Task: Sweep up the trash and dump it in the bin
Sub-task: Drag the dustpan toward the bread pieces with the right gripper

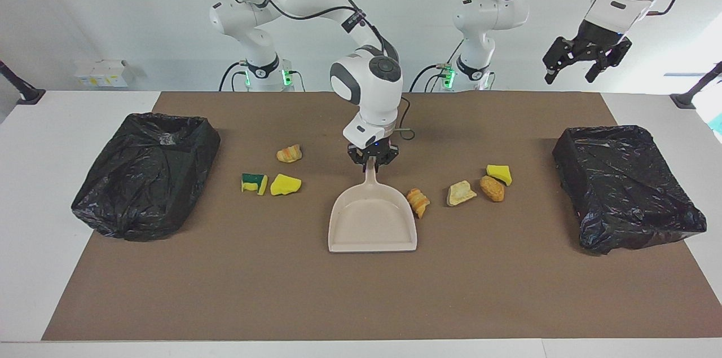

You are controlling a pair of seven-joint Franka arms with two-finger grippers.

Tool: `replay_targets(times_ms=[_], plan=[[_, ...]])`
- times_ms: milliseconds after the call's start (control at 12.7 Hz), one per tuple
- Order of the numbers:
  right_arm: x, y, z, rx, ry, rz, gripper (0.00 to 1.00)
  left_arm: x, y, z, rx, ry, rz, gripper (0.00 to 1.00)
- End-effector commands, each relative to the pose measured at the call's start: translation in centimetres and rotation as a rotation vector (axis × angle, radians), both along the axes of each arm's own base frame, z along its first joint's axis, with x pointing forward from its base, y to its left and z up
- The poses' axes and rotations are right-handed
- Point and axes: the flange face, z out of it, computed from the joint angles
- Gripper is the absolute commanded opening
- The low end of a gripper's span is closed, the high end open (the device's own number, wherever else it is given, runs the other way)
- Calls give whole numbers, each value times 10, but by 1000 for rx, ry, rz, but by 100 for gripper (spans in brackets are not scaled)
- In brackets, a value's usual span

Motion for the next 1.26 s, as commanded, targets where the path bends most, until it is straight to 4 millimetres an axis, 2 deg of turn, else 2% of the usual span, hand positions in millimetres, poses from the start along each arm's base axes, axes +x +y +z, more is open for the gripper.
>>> replay_targets(times_ms=[0, 316, 632, 948, 1106, 1185], plan=[[1, -7, 24, 20, -6, -5, 0, -1, 1, 3, -11, 11, 9, 100], [19, -57, 75, 77, 31, 113, 0, -1, 1, 3, -11, 11, 9, 100], [36, -125, 111, 38, 61, 343, 0, -1, 2, 3, -11, 11, 11, 100], [48, -187, 122, 11, 132, 647, 0, -1, 1, 3, -11, 11, 9, 100], [47, -208, 118, 9, 201, 838, 0, -2, 1, 2, -12, 25, 15, 100], [47, -217, 118, 11, 226, 923, 0, -4, -5, 3, -11, 21, 3, 100]])
